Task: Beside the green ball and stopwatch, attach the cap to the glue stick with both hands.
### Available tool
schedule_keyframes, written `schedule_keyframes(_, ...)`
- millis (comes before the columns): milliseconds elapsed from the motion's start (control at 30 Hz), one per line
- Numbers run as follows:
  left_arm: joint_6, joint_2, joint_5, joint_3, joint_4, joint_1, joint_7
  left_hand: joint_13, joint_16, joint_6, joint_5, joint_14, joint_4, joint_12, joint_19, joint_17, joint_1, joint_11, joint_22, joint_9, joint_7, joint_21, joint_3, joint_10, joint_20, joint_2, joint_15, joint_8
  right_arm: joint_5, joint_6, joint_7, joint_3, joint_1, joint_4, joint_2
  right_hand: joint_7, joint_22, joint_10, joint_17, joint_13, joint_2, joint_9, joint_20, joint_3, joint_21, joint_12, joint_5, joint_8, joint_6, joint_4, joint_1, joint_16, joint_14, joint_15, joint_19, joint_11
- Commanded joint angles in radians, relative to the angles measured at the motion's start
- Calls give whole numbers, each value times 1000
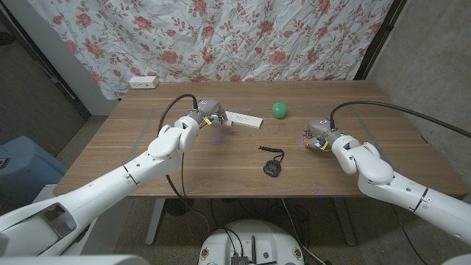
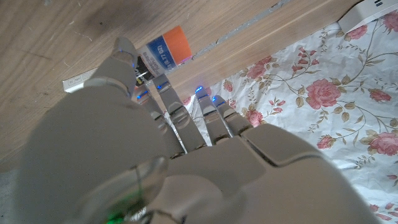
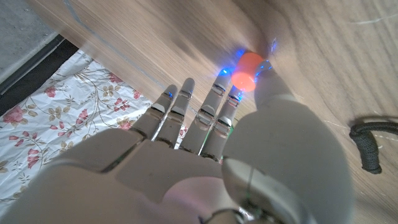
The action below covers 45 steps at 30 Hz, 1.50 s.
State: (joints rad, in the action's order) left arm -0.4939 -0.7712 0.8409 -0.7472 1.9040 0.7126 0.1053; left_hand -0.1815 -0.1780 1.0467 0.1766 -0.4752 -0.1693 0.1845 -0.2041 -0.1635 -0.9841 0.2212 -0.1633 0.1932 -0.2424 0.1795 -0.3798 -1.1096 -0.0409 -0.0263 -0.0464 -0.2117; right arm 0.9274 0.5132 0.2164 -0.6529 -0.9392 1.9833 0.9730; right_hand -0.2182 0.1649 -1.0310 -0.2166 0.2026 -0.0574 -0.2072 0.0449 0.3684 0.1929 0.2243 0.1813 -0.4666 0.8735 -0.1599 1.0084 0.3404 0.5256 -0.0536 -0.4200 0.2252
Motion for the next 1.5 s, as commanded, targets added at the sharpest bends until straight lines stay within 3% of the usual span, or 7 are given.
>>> schedule_keyframes(33,4,0,-3,1,-5,0,-8,-11,1,92,5,-4,2,6,-1,1,52,1,-2,4,91,5,1,-47,-43,60,-111,-4,0,11,-1,10,1,25,10,1,4,-10,-1,3,9,-3,10,-5,-1,-5,0,-6,15,0,10,7,6,-151,-5,-2)
schedule_keyframes(933,34,17,-117,34,-19,4,-61,-11,1,93,5,-6,1,7,-2,1,55,1,-2,4,91,5,2,-47,-43,63,-111,-5,-117,108,-84,90,-39,127,-18,1,3,-16,-4,2,19,-3,17,-16,-3,-11,-3,-4,20,5,9,10,5,-149,-2,-2)
schedule_keyframes(1500,17,38,-276,81,-8,30,-111,-11,3,92,5,1,2,7,-2,1,58,0,-2,4,97,4,3,-48,-39,65,-120,-5,-250,117,-196,136,-58,151,-47,1,3,-20,-5,2,26,-3,24,-25,-4,-14,-5,-2,24,8,7,11,4,-148,1,-2)
